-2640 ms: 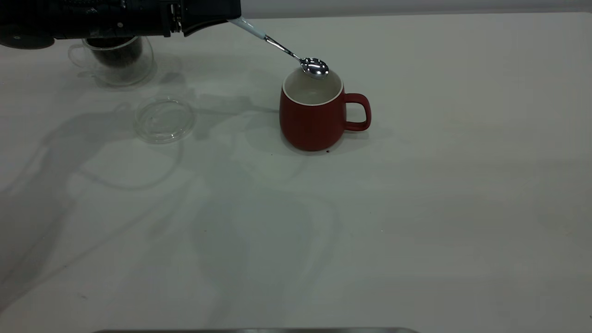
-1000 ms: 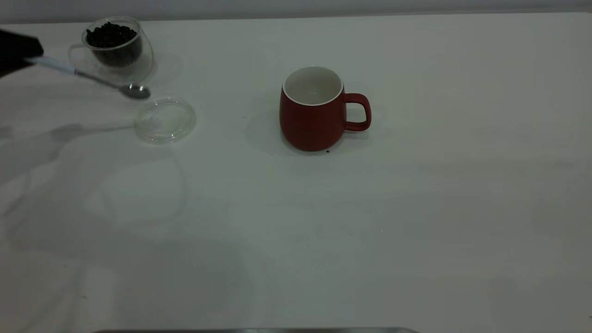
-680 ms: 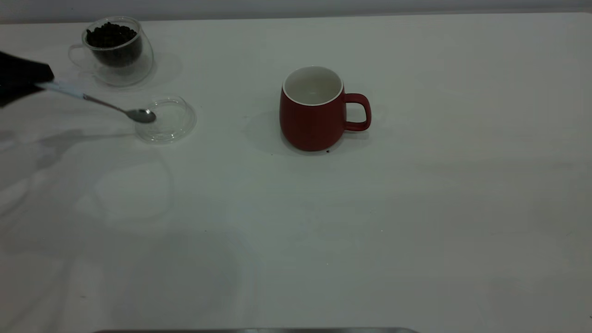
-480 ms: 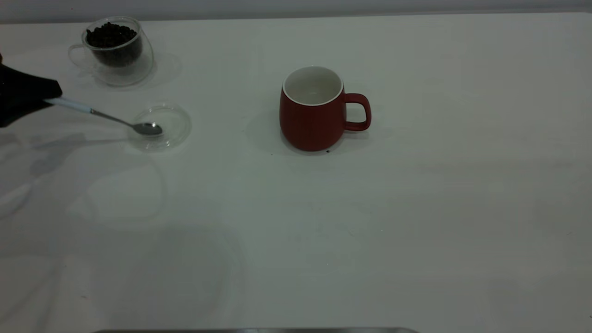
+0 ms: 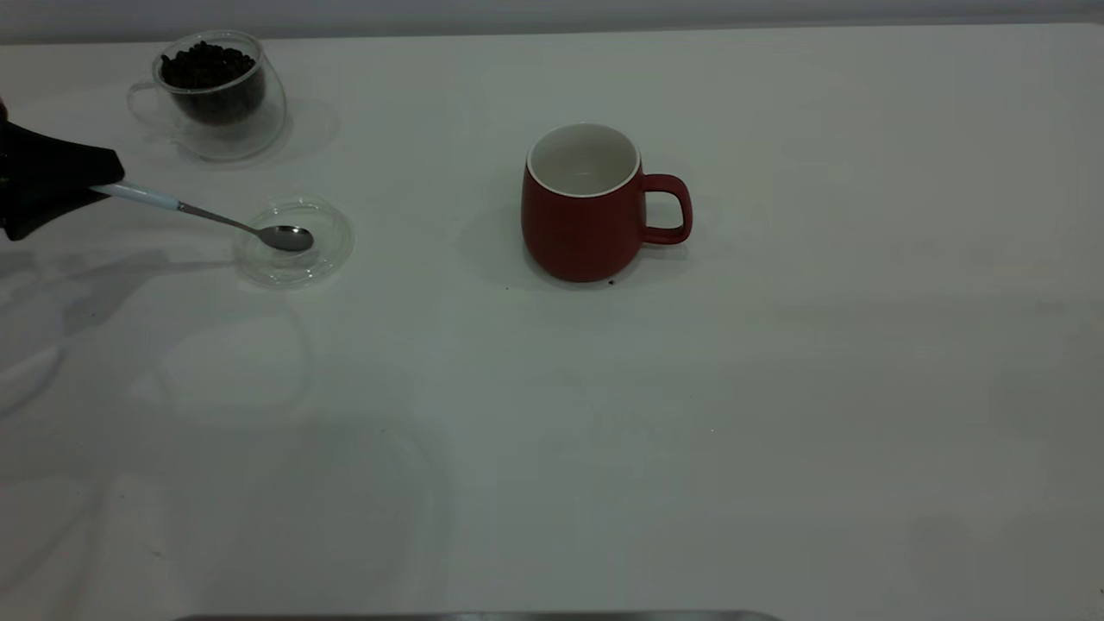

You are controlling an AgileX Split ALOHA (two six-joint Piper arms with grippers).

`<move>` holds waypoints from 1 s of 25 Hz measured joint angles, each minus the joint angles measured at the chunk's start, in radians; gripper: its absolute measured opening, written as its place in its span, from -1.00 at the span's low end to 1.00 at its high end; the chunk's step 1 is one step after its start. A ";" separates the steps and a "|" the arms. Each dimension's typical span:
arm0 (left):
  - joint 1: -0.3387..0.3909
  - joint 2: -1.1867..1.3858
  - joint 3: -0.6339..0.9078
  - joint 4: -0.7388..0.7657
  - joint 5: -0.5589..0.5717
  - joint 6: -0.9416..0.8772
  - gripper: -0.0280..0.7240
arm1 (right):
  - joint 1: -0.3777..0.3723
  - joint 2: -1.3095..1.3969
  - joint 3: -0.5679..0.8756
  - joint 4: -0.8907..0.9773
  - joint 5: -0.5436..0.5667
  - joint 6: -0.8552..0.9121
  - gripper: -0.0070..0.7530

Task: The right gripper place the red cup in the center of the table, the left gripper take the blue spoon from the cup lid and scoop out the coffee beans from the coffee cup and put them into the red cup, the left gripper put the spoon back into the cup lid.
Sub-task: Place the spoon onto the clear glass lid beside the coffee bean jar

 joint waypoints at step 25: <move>-0.024 0.080 -0.033 -0.005 0.057 0.025 -0.55 | 0.000 0.000 0.000 0.000 0.000 0.000 0.57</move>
